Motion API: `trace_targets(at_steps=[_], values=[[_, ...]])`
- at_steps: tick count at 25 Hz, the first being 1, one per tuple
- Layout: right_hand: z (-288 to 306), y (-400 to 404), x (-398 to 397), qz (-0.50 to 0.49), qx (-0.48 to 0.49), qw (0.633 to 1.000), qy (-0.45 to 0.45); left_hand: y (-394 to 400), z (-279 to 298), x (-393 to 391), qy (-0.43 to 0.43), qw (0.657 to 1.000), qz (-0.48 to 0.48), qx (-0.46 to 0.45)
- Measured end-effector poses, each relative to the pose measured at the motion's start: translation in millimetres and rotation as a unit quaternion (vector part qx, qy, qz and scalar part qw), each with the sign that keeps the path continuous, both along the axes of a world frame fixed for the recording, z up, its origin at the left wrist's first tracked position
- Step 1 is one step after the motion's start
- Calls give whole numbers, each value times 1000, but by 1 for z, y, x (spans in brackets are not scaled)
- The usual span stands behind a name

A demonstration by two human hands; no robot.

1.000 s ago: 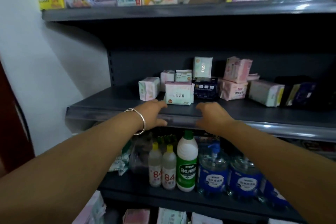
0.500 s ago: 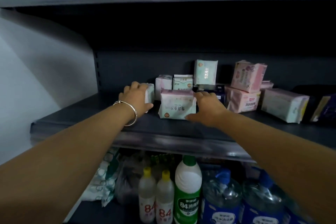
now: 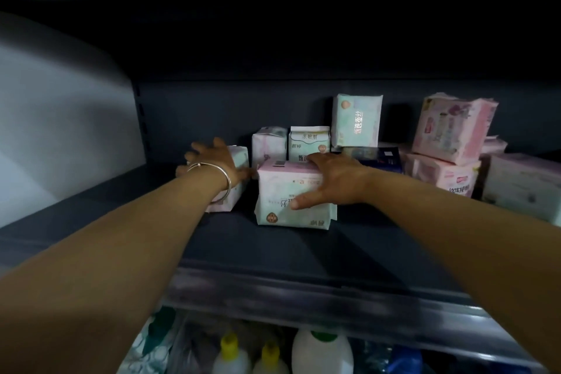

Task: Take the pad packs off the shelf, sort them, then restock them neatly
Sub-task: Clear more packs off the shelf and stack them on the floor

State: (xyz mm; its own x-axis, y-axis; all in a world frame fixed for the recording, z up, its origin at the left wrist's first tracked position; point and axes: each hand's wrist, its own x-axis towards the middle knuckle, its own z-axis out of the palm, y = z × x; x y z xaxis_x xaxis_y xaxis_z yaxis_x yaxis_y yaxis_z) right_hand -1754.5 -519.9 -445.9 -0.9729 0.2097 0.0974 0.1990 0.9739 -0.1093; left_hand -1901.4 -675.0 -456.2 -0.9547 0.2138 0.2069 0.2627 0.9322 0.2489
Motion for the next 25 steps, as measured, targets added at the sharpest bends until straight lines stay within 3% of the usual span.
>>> trace_targets(at_steps=[5,14,20,25], values=[[-3,-2,0,23,-39,997,65,-2,-1,-8,13,999,19,26],[23,-31,73,39,-61,985,155,-41,41,72,62,993,-54,80],[25,-72,163,42,-62,983,166,-89,55,168,63,994,-89,22],[-23,-99,239,56,-81,987,129,-123,15,249,12,993,-114,-31]])
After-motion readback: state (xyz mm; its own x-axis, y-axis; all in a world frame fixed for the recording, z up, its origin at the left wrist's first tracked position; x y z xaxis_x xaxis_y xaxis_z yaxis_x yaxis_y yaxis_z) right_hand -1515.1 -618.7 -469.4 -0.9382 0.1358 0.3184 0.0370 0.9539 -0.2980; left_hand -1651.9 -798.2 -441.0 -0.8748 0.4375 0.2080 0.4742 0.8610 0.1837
